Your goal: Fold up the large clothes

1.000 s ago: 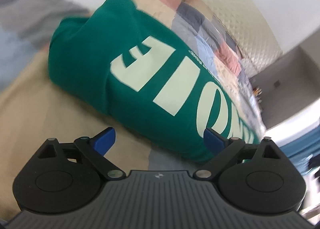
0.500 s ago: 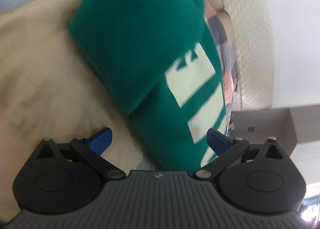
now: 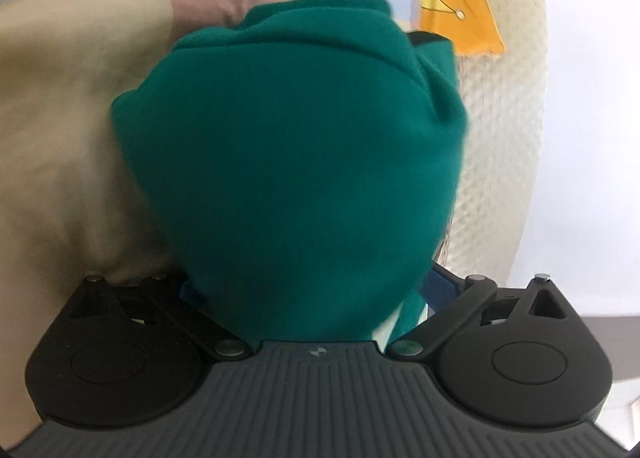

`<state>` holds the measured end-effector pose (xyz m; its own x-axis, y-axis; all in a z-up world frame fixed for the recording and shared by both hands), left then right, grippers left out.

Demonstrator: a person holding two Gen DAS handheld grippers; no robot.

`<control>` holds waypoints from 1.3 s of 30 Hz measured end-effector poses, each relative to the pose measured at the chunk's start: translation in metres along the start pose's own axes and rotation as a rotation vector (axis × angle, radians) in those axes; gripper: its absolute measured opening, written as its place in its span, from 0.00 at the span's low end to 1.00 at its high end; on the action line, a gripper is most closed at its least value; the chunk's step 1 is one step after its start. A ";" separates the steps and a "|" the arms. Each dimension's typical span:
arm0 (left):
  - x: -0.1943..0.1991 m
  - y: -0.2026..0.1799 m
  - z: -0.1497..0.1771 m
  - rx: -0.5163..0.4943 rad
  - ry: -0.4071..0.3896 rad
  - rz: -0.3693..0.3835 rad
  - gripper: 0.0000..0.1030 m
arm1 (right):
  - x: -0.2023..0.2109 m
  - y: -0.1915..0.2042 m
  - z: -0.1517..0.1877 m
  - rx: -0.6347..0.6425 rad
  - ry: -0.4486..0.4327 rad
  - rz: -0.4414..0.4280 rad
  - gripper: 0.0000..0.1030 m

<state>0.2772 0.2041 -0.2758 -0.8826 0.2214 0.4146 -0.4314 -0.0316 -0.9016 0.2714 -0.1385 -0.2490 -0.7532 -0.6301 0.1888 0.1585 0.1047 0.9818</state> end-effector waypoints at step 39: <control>0.012 -0.027 0.006 -0.345 -0.121 -0.064 0.40 | 0.008 0.001 -0.016 0.178 -0.090 0.083 0.52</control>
<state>0.2766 0.2013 -0.2460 -0.8803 0.0950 0.4649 -0.4166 0.3140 -0.8531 0.2758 -0.1558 -0.2472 -0.7977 -0.5428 0.2626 0.1132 0.2929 0.9494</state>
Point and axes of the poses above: each gripper's, at about its wrist camera, not at the fingertips, and x roughly against the way its jaws point, y to its left, z to its underside, the point moved 7 cm from there along -x, roughly the way its jaws point, and after that the axes turned 1 degree about x, right-handed, at the moved point
